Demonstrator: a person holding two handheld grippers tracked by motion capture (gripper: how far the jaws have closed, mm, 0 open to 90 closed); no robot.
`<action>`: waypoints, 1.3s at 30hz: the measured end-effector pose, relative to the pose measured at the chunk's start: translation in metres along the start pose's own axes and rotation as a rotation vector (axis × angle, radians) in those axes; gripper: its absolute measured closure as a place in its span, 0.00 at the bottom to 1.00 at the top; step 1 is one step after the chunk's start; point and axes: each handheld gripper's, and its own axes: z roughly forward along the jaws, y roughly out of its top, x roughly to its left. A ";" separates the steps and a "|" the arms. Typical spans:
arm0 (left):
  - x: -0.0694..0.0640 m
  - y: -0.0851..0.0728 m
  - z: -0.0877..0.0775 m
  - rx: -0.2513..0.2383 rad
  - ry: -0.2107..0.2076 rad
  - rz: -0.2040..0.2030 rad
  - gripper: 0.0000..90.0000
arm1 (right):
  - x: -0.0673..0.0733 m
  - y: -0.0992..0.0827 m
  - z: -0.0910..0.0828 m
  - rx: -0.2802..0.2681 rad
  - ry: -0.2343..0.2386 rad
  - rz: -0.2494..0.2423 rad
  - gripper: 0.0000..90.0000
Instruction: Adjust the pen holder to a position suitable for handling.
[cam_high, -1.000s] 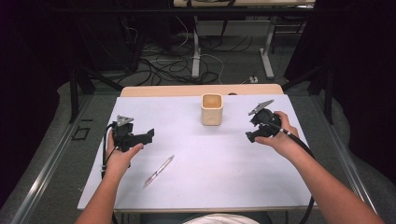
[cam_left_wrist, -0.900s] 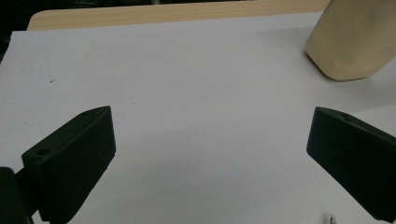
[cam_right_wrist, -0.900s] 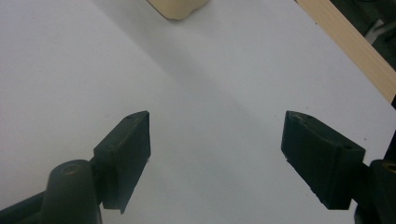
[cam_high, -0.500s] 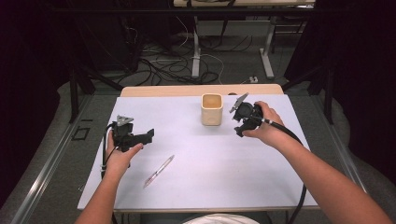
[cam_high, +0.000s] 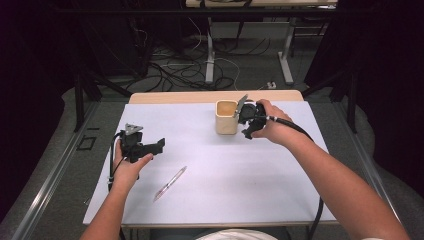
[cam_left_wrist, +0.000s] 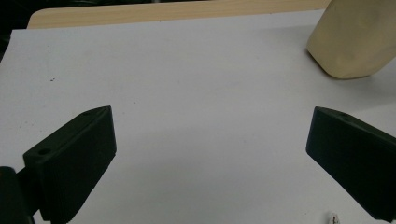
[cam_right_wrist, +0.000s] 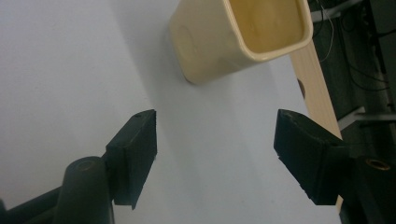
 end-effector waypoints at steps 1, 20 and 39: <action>0.000 0.000 0.000 0.000 0.000 0.000 0.02 | -0.001 0.002 0.001 0.001 0.000 -0.033 0.33; 0.000 0.000 0.001 0.006 -0.006 -0.002 0.02 | -0.013 0.037 0.007 -0.005 -0.063 -0.409 0.30; 0.002 -0.002 0.003 0.016 -0.008 -0.010 0.02 | -0.011 0.056 0.033 -0.005 -0.033 -0.424 0.36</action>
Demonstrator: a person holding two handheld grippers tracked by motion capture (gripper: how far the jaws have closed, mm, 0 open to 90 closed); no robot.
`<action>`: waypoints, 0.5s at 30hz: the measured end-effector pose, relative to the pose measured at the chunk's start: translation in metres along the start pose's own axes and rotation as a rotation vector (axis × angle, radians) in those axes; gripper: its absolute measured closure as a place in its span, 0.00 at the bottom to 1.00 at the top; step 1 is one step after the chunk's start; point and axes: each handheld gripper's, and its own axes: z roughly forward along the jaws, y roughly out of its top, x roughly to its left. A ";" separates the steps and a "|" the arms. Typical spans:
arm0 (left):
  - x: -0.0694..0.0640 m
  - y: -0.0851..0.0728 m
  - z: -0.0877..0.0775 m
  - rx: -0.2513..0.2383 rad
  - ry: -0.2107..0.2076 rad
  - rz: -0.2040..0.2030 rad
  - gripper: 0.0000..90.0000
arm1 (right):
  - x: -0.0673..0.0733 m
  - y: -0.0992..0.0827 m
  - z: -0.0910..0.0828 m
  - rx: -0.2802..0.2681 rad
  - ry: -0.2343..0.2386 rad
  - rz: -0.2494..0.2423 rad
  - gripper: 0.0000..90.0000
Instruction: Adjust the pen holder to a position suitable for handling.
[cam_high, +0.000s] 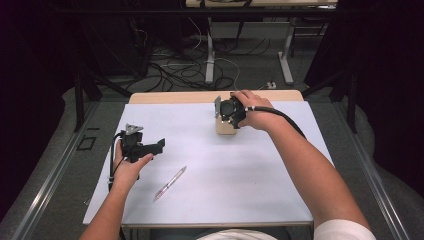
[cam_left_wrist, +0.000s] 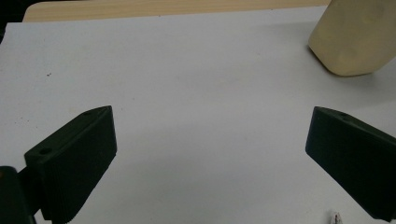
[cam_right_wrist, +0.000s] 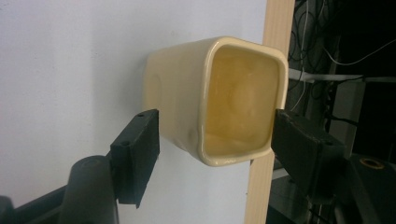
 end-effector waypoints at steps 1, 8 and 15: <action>0.000 0.000 0.000 0.001 0.000 0.001 0.02 | 0.000 0.001 0.002 0.011 0.006 0.003 0.37; 0.000 0.000 -0.001 0.007 0.002 0.002 0.02 | 0.001 0.006 0.017 0.012 0.050 0.004 0.42; 0.002 -0.001 0.000 0.003 0.000 0.000 0.03 | -0.003 0.007 0.030 0.030 0.074 0.016 0.47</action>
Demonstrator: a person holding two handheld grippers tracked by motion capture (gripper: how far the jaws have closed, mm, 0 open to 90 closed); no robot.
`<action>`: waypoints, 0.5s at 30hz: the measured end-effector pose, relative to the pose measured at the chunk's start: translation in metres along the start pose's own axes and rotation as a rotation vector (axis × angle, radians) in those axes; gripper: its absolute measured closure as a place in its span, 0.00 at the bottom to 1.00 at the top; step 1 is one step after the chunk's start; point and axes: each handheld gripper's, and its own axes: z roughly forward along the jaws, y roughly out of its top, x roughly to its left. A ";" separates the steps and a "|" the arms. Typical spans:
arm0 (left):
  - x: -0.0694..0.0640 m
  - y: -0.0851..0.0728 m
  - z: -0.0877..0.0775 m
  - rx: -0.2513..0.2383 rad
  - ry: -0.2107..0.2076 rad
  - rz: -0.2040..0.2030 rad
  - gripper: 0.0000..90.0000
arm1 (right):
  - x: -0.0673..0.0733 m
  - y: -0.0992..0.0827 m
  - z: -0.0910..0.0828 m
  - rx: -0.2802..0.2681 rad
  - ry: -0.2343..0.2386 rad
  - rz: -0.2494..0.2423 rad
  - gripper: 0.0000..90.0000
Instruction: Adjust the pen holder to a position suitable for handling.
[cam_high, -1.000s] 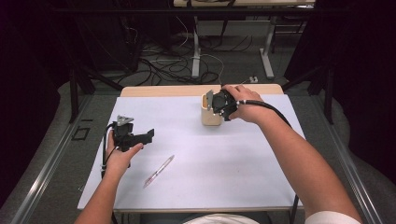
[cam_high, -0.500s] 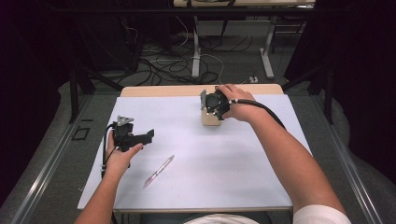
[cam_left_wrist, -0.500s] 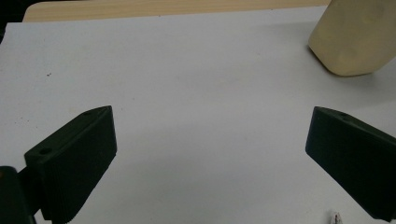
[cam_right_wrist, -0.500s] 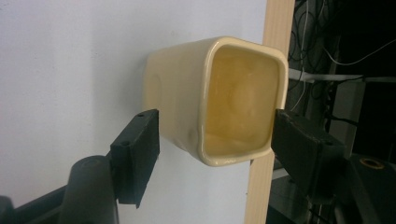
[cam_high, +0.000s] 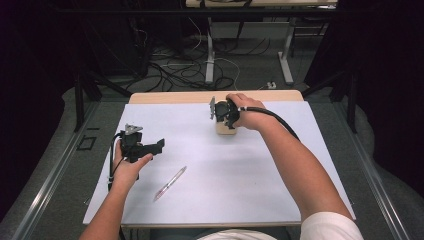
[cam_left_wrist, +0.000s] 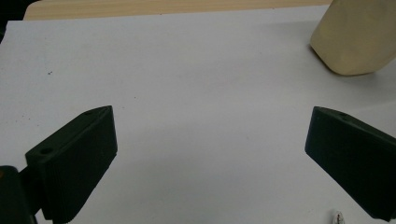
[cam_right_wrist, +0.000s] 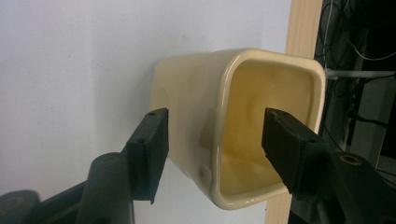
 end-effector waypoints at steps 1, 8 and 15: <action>0.000 0.000 0.000 0.005 0.000 0.000 0.03 | -0.001 0.000 0.002 0.001 -0.003 -0.007 0.48; 0.001 0.000 0.000 0.006 0.002 0.000 0.03 | 0.000 0.000 0.007 0.024 0.040 -0.006 0.56; 0.000 0.000 0.001 0.005 0.002 -0.001 0.03 | 0.003 0.004 0.009 0.021 0.071 -0.024 0.65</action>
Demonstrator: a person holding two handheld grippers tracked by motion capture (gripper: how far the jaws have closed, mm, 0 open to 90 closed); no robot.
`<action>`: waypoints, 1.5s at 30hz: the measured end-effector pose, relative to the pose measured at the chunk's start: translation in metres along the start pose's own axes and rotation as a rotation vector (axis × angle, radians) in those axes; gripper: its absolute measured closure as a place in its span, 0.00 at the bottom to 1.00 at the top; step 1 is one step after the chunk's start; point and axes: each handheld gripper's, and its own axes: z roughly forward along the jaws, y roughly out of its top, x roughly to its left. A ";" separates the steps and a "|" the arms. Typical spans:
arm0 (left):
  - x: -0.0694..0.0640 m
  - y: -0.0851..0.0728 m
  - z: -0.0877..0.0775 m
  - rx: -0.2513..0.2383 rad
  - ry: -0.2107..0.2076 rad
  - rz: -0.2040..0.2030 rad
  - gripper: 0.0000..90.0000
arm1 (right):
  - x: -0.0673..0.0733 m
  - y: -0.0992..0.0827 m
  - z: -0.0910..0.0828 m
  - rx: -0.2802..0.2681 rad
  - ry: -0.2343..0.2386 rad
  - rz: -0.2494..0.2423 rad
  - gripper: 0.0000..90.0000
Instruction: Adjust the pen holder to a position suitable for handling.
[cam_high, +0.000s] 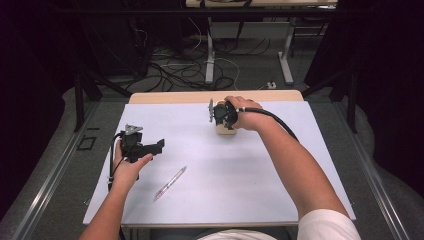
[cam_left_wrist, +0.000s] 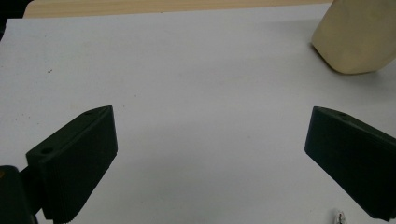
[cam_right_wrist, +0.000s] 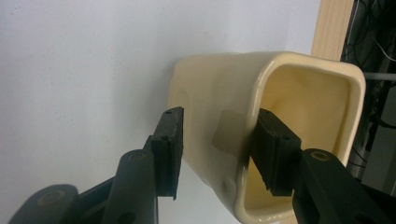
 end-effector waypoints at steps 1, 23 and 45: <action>0.000 0.000 0.000 0.000 -0.001 0.000 0.03 | 0.000 0.000 0.000 0.000 0.000 0.000 0.65; 0.001 0.000 0.000 0.002 0.003 0.000 0.03 | 0.003 0.001 -0.008 0.011 0.056 0.036 0.87; 0.001 0.000 0.000 0.007 0.014 -0.002 0.04 | 0.020 0.010 -0.012 0.034 0.064 0.069 0.93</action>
